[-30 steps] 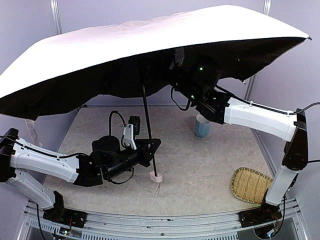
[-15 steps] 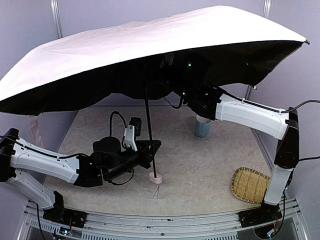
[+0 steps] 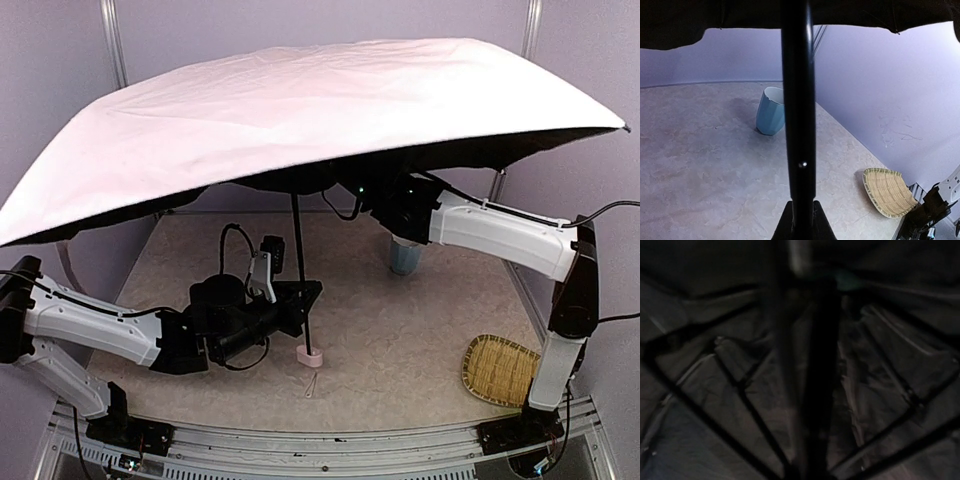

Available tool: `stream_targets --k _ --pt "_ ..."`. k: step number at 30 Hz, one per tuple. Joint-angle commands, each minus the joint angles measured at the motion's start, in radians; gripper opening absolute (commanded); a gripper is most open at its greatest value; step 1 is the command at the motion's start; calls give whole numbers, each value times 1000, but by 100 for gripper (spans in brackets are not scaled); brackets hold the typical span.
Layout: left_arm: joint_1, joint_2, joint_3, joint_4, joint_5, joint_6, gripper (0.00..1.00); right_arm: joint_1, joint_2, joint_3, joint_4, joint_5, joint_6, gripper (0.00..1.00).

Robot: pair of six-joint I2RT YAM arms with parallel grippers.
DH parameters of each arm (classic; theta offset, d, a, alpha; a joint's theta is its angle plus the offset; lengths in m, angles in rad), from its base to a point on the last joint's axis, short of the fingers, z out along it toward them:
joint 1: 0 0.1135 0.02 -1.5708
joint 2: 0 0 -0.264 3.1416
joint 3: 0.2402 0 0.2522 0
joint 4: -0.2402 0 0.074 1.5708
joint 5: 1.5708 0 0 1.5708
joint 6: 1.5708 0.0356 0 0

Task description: Put away the umbrella

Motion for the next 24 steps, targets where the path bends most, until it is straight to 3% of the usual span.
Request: stream_targets --k 1,4,9,13,18,24 --pt "-17 -2 33 74 -10 61 0 -15 2 8 39 41 -72 8" --pt "-16 -8 18 92 -17 69 0 -18 -25 -34 28 3 -73 0" --pt "-4 -72 -43 163 -17 146 0 -16 -81 -178 -43 -174 -129 0" --pt "25 -127 -72 205 -12 210 0 -10 -132 -401 -9 -278 -139 2" --pt "87 -147 -86 280 57 234 0 26 -143 -559 16 -258 -172 5" --pt "111 -41 -88 357 118 280 0 44 -100 -578 60 -251 -184 4"
